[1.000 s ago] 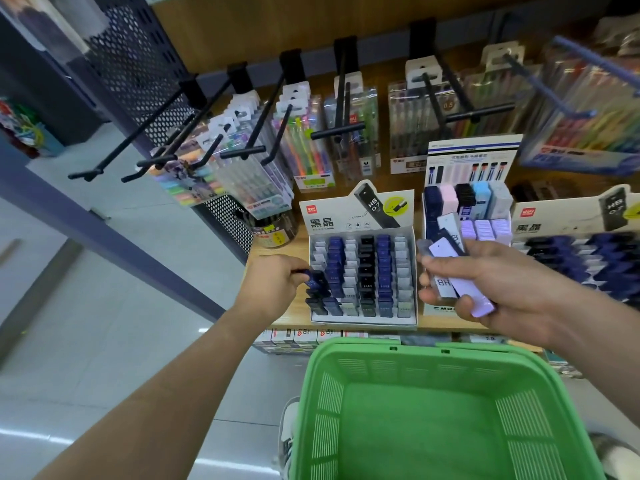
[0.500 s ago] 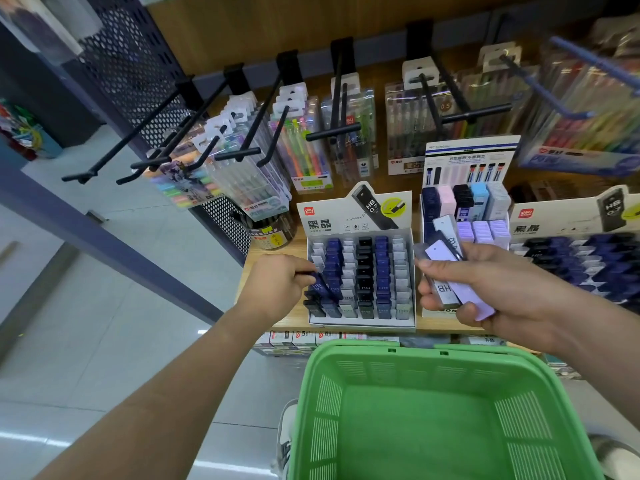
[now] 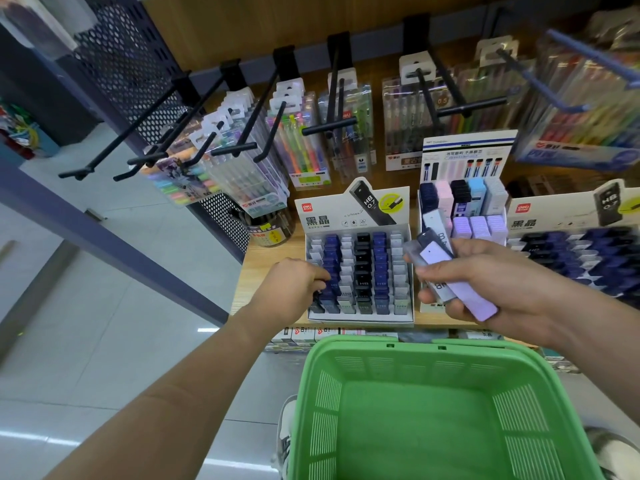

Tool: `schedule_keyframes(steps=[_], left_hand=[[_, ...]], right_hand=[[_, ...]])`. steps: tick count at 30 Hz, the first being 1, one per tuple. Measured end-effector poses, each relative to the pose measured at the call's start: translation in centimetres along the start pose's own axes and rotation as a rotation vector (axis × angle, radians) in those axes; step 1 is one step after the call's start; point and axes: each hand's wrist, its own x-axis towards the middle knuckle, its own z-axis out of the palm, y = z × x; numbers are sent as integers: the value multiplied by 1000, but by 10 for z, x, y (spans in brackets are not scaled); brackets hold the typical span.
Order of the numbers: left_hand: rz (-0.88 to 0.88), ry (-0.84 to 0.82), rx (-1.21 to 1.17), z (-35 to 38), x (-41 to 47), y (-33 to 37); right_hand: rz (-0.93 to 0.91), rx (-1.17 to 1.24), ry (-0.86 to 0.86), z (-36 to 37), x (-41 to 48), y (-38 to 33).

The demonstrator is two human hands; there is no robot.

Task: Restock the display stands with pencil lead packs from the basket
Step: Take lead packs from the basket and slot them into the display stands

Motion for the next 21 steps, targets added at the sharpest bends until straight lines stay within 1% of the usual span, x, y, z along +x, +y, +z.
schedule_keyframes(steps=[2, 6, 8, 9, 10, 11, 12, 13, 14, 16, 17, 19, 21], left_hand=[[-32, 5, -59, 3, -1, 3], [8, -19, 108, 0, 0, 8], [-4, 12, 100, -11, 1, 14], [-23, 59, 2, -19, 1, 20], [-45, 108, -188, -28, 0, 28], [-54, 136, -448, -38, -2, 36], [-38, 121, -723, -47, -5, 45], [1, 66, -929, -56, -9, 54], [38, 5, -1024, -62, -12, 62], [89, -72, -1077, -65, -16, 77], [87, -72, -1088, -65, -18, 82], [46, -16, -1097, -64, -19, 87], [-25, 58, -1094, -63, -20, 85]], right_hand=[[8, 16, -22, 1, -1, 1], [6, 11, -19, 4, -2, 3], [-3, 16, -4, 4, -3, 2], [-5, 16, -3, 4, -3, 2], [-4, 18, -8, 3, -4, 1], [-2, 21, -20, 2, -4, 1], [2, 25, -39, 2, -4, 0], [5, 32, -63, 2, -5, -1], [7, 38, -92, 2, -6, -1], [12, 44, -154, 4, -7, -1], [22, 46, -177, 6, -9, -2], [54, 79, -178, 7, -9, -2], [64, 153, -132, 3, -10, -4]])
